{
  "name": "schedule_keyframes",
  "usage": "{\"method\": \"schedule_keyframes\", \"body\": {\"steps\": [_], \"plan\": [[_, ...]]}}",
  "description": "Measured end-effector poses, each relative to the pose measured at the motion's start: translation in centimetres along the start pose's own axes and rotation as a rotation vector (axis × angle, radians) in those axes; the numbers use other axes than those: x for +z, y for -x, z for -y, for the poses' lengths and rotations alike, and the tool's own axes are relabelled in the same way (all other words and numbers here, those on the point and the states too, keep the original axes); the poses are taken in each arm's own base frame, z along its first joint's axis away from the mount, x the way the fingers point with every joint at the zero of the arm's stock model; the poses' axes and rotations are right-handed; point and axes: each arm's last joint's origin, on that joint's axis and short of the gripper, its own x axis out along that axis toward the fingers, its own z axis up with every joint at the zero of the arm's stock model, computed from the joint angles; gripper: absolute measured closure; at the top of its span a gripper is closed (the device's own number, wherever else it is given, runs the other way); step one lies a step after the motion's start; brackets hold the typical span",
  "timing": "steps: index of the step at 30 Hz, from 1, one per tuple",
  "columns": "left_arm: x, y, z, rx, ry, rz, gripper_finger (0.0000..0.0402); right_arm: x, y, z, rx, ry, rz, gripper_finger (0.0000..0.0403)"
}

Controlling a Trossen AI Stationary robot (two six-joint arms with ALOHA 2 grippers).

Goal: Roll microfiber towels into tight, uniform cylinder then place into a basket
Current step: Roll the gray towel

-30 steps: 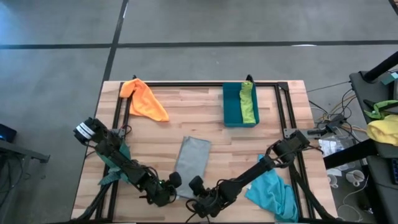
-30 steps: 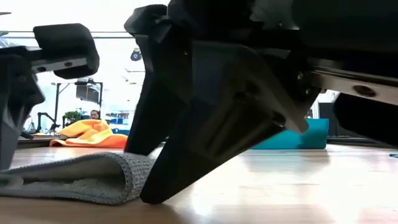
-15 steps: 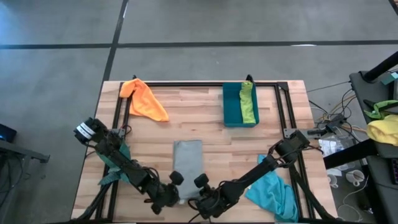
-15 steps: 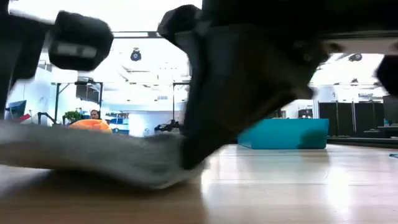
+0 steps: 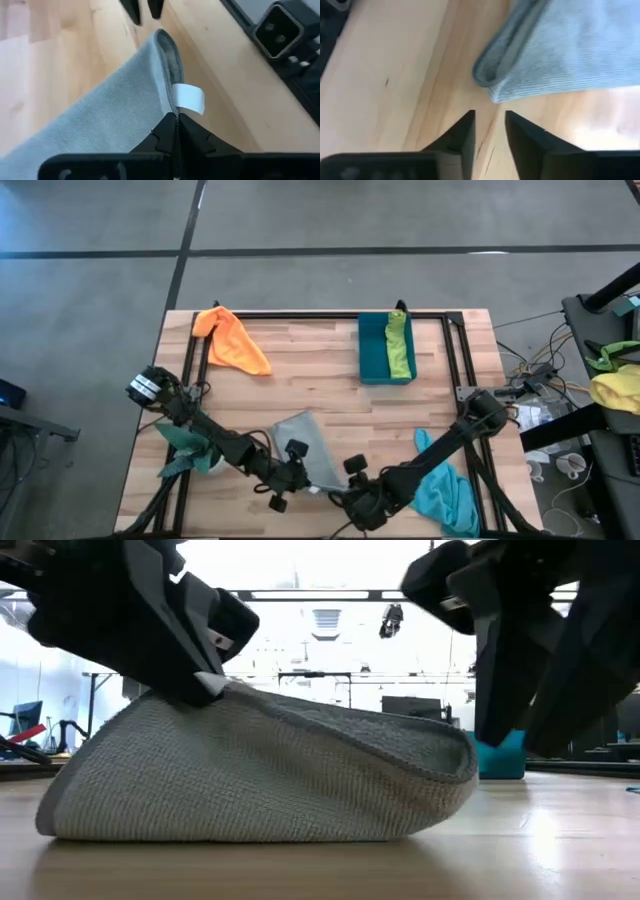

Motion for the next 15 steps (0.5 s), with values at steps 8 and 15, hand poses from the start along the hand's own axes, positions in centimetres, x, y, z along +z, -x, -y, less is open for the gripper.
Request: {"method": "schedule_keyframes", "body": {"steps": [8,15], "plan": [[-0.1,0.2,0.3,-0.049,0.161,-0.012,0.0401,-0.4,0.4,-1.6,0.016,0.043,0.233,0.0212],[0.1,0.6,0.5,-0.078,0.267,-0.006,0.0401,-1.1,-1.8,-1.3,-0.169,0.150,0.198,0.0208]]}}
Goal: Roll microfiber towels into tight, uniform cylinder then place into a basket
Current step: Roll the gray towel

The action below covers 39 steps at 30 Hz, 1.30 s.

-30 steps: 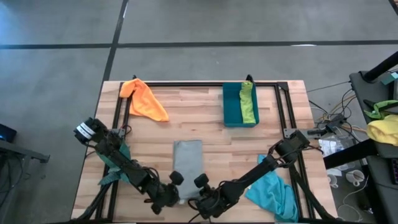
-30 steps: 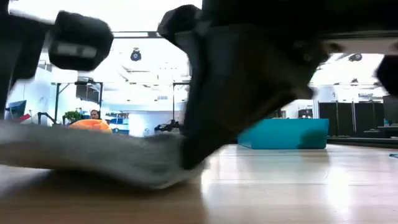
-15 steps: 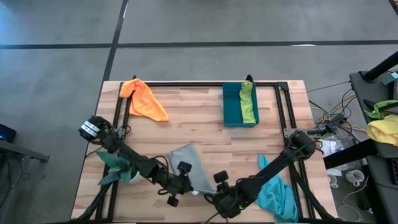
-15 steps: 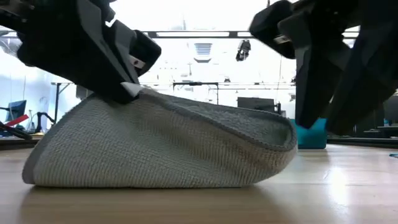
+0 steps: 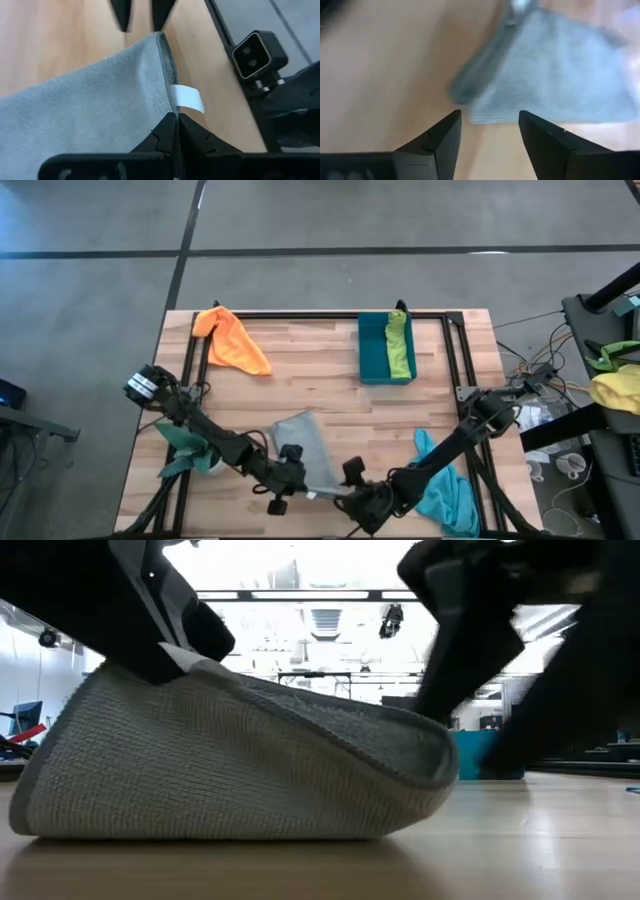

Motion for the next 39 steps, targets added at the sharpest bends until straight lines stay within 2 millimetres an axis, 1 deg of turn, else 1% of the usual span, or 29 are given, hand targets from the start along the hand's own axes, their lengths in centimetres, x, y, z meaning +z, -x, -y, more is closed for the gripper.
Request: {"method": "schedule_keyframes", "body": {"steps": [3,7,11,14,17,20,24,26,27,29,31,34,39], "plan": [[0.0,0.0,0.0,-0.002,0.004,-0.002,0.0401,0.2,-0.5,-0.3,-0.022,0.082,0.034,0.0214],[-0.2,0.0,0.0,0.001,0.004,-0.009,0.0401,0.1,-1.2,-1.1,0.042,0.141,0.048,0.0219],[-0.2,0.0,0.0,0.001,0.003,-0.011,0.0401,-0.4,-2.0,-1.6,0.048,0.155,0.032,0.0220],[-0.4,0.0,-0.1,0.003,0.002,-0.015,0.0401,0.0,-2.2,-1.7,0.025,0.168,0.080,0.0220],[-0.6,0.0,-0.2,0.006,0.002,-0.026,0.0402,0.7,-2.3,-1.7,0.006,0.129,0.143,0.0227],[-0.8,0.0,0.0,-0.018,-0.002,-0.041,0.0402,1.0,-2.2,-1.6,0.008,0.063,0.164,0.0260],[-1.0,0.0,0.5,-0.032,-0.005,-0.044,0.0402,0.7,-2.2,-1.6,0.013,0.051,0.120,0.0339],[-1.1,0.1,0.7,-0.036,0.024,-0.046,0.0402,0.3,-2.4,-1.4,0.011,0.046,0.086,0.0378],[-1.2,0.1,0.8,-0.038,0.032,-0.047,0.0402,0.2,-2.5,-1.2,0.009,0.046,0.075,0.0384],[-1.3,0.1,1.1,-0.042,0.031,-0.050,0.0402,0.2,-2.3,-0.8,0.012,0.046,0.061,0.0389],[-1.4,0.1,1.3,-0.048,0.026,-0.052,0.0402,0.5,-2.1,-0.2,0.066,0.027,0.068,0.0392],[-1.5,0.2,1.6,-0.055,0.021,-0.053,0.0402,1.1,-1.8,1.0,0.167,-0.048,0.075,0.0393],[-1.7,0.2,1.9,-0.079,0.014,-0.067,0.0402,1.1,-2.7,3.3,0.316,-0.160,0.045,0.0394]]}}
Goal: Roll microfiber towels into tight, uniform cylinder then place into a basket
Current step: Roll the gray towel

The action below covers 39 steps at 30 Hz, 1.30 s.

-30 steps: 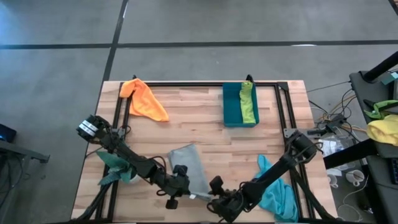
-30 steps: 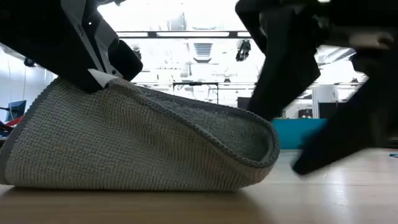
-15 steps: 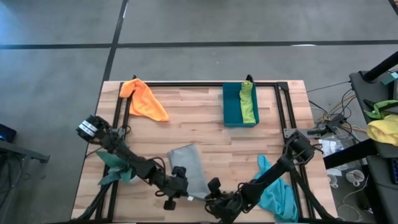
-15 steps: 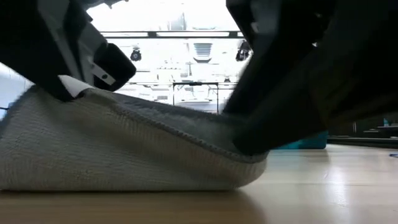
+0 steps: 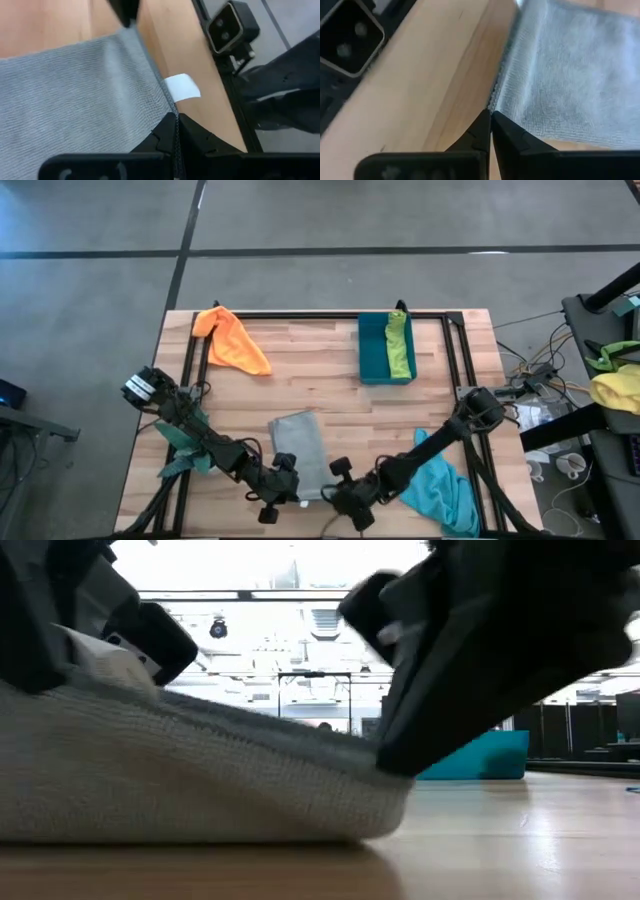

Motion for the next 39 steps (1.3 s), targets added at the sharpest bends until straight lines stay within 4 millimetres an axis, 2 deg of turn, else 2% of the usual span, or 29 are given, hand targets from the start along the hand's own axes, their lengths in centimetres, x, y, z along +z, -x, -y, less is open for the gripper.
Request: {"method": "schedule_keyframes", "body": {"steps": [7,12,17,21,26,33,39], "plan": [[-0.4,0.0,0.3,-0.020,0.049,-0.014,0.0401,0.7,0.3,4.1,0.243,-0.189,-0.015,0.0394],[-1.1,-0.1,0.0,-0.008,0.066,-0.037,0.0401,0.6,0.0,6.7,0.230,-0.250,-0.018,0.0394],[-2.3,-0.2,-0.9,0.058,0.103,-0.048,0.0401,0.5,-0.1,8.1,0.212,-0.252,-0.009,0.0394],[-3.1,-0.3,-1.5,0.113,0.110,-0.046,0.0401,0.3,-0.4,8.4,0.204,-0.257,-0.015,0.0394],[-3.4,-0.3,-1.9,0.143,0.111,-0.041,0.0401,-0.6,-1.9,8.1,0.198,-0.276,-0.060,0.0394],[-3.4,-0.3,-1.9,0.142,0.111,-0.040,0.0398,-0.8,-2.2,8.3,0.122,-0.281,-0.061,0.0384],[-3.5,-0.3,-1.9,0.144,0.110,-0.044,0.0337,-0.7,-1.8,8.2,0.121,-0.273,-0.064,0.0334]]}}
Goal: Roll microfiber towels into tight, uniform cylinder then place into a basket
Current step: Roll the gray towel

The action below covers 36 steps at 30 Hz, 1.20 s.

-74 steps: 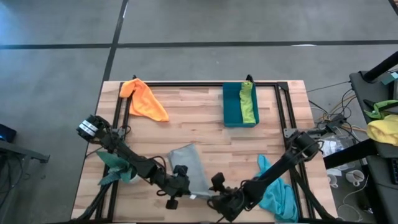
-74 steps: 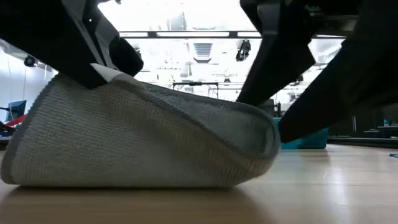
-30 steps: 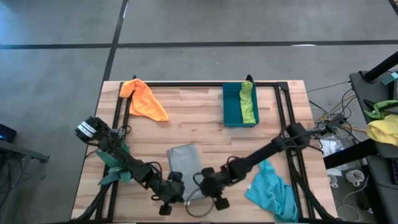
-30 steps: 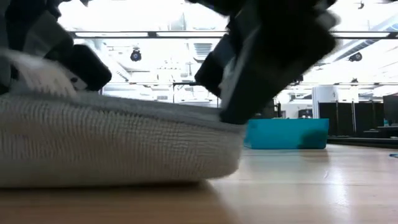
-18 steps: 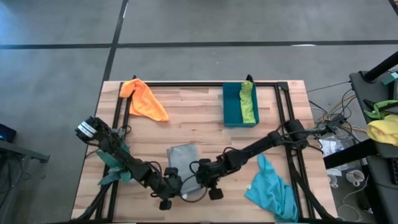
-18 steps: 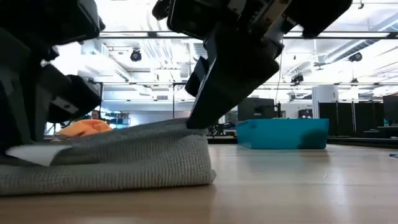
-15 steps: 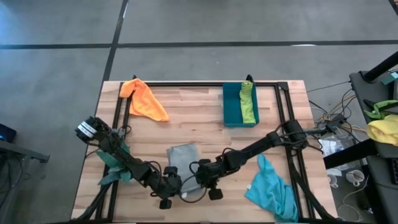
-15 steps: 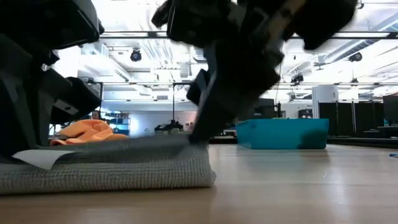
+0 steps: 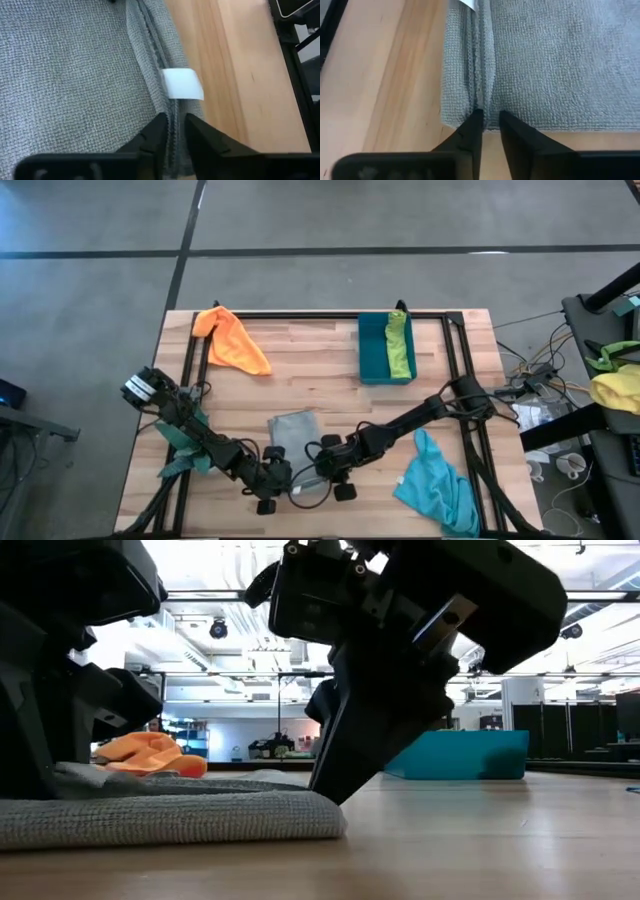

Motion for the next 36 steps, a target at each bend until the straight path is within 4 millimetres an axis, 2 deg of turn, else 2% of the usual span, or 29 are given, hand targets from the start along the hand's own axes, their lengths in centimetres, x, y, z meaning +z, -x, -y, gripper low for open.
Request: {"method": "schedule_keyframes", "body": {"steps": [5,10,13,16,19,23,26,31,36], "plan": [[0.6,1.0,0.4,-0.045,-0.003,0.009,0.0278,1.0,2.6,-1.3,-0.043,0.143,0.002,0.0308],[1.4,4.1,2.3,-0.138,-0.055,0.025,0.0256,1.7,5.4,-4.0,-0.076,0.285,-0.002,0.0299],[0.6,5.6,3.4,-0.060,-0.087,0.008,0.0258,1.8,5.8,-5.5,-0.067,0.300,0.040,0.0299],[0.0,6.2,4.6,-0.030,-0.095,0.040,0.0263,1.7,5.3,-6.8,-0.044,0.274,0.069,0.0305],[-0.3,5.5,6.2,-0.086,-0.111,0.090,0.0267,0.8,4.2,-8.0,-0.035,0.315,0.047,0.0313],[-1.8,3.0,7.4,-0.026,-0.308,0.085,0.0268,-0.2,2.5,-9.5,-0.181,0.478,0.058,0.0314],[-1.9,1.7,7.7,0.063,-0.407,0.090,0.0268,-1.1,1.3,-10.0,-0.291,0.592,0.033,0.0304],[-1.8,0.8,8.1,0.131,-0.584,0.102,0.0268,-2.0,0.5,-10.7,-0.265,0.737,-0.014,0.0291],[-2.6,-0.1,7.8,0.155,-0.713,0.058,0.0268,-2.4,-0.4,-10.4,-0.263,0.900,-0.062,0.0289]]}}
